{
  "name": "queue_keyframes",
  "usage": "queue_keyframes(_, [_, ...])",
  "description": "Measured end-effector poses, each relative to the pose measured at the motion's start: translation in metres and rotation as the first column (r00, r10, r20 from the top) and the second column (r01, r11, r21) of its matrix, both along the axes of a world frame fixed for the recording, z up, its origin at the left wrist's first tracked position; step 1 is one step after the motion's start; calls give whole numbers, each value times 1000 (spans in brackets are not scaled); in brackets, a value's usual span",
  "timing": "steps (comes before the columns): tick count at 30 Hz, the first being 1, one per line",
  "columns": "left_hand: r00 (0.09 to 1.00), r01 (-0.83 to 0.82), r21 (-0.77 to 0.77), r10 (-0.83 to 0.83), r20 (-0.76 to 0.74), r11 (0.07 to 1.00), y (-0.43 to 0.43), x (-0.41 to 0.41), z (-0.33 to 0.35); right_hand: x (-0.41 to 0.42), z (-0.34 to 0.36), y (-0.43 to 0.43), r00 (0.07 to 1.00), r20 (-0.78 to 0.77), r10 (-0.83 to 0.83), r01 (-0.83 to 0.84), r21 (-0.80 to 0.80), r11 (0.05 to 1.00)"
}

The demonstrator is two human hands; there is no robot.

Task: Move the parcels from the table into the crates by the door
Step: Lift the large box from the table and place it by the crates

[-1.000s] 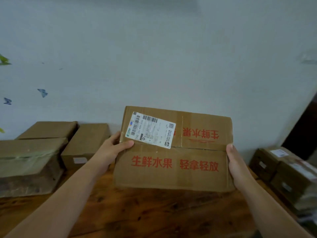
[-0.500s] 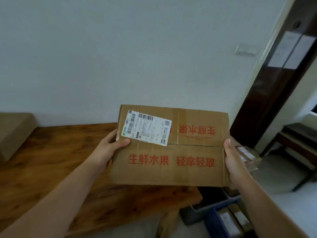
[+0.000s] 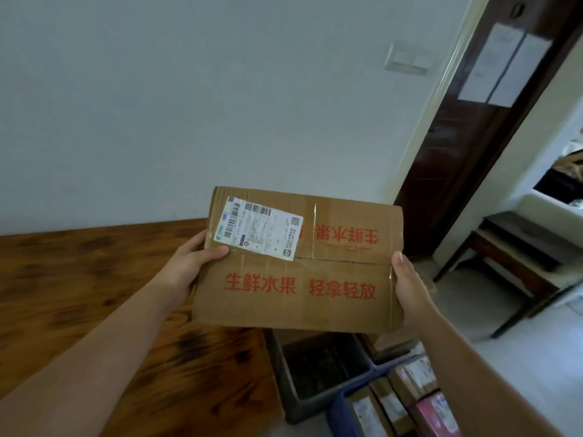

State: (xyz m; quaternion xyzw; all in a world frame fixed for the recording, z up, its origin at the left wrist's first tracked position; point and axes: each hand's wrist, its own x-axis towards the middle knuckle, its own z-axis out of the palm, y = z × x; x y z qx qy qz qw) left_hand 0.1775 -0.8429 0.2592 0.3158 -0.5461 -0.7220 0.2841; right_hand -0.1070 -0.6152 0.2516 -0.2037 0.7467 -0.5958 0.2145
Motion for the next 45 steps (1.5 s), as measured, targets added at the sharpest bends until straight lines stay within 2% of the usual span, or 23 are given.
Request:
queue_keyframes(10, [996,-22,21,20,83,1000,-22,-117,-11,-117,-29,-19,990,142,-20,20,-2,1000])
queue_keyframes(13, [987,-83,38,77,143,996,-21,-146,-23,-149,-39,-28,987,158,-23,16,47,999])
queue_keyframes(19, [940,-240,65,215,263,969,-7,-221,-60,-221,-66,-35,989,133,72,-84,89,992])
queue_keyframes(23, [906,-286,75,244,346,955,10,-259,-104,-268,-96,-38,983,122,136,-157,183,970])
queue_keyframes(28, [884,-304,178,207,419,936,30,-281,-176,-298,-153,-44,972,114,207,-234,346,909])
queue_keyframes(33, [828,-395,318,184,530,862,46,-290,-276,-312,-248,-50,961,136,240,-275,525,806])
queue_keyframes(37, [793,-477,372,208,572,796,48,-292,-342,-314,-312,-56,952,135,274,-301,573,762])
queue_keyframes(45, [811,-488,472,182,555,735,40,-304,-457,-316,-422,-64,945,108,309,-302,649,698])
